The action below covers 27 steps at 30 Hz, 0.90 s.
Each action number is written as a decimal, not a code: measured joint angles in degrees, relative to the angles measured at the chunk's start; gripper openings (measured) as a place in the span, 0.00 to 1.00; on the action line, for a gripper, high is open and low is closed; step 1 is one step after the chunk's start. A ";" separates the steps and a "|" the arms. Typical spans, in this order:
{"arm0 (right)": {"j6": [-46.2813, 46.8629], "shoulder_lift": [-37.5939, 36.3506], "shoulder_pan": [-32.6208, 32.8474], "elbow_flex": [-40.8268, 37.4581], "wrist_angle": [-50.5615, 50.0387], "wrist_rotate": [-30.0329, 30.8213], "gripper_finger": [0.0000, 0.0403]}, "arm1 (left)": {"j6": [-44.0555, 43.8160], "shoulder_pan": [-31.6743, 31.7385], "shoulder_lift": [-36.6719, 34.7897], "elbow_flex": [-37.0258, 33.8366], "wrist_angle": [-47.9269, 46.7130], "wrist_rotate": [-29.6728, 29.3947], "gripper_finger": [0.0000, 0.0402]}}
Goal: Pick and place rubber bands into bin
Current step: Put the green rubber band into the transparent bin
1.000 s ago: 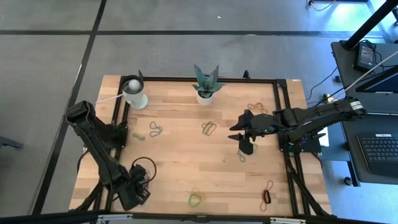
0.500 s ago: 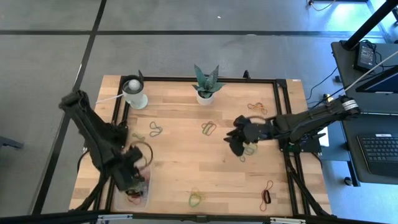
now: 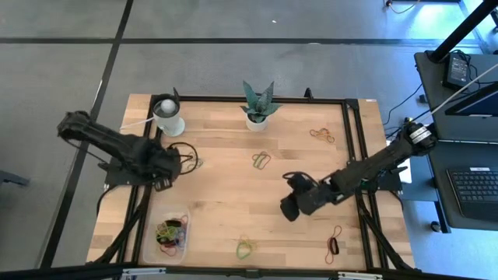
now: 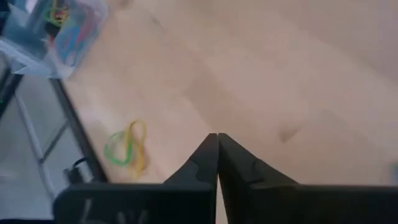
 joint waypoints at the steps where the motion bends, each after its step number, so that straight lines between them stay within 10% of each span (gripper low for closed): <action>1: 1.37 0.04 0.72 0.00 0.22 0.01 0.04 | 2.80 2.27 -0.20 -1.95 1.13 0.87 0.36; 13: 3.44 -0.09 2.90 0.02 5.97 4.70 0.02 | 28.68 20.99 5.13 -16.24 16.81 7.75 0.52; 27: 1.60 -0.09 1.05 0.02 5.90 4.66 0.02 | 34.06 28.49 28.17 -15.39 20.19 7.82 0.52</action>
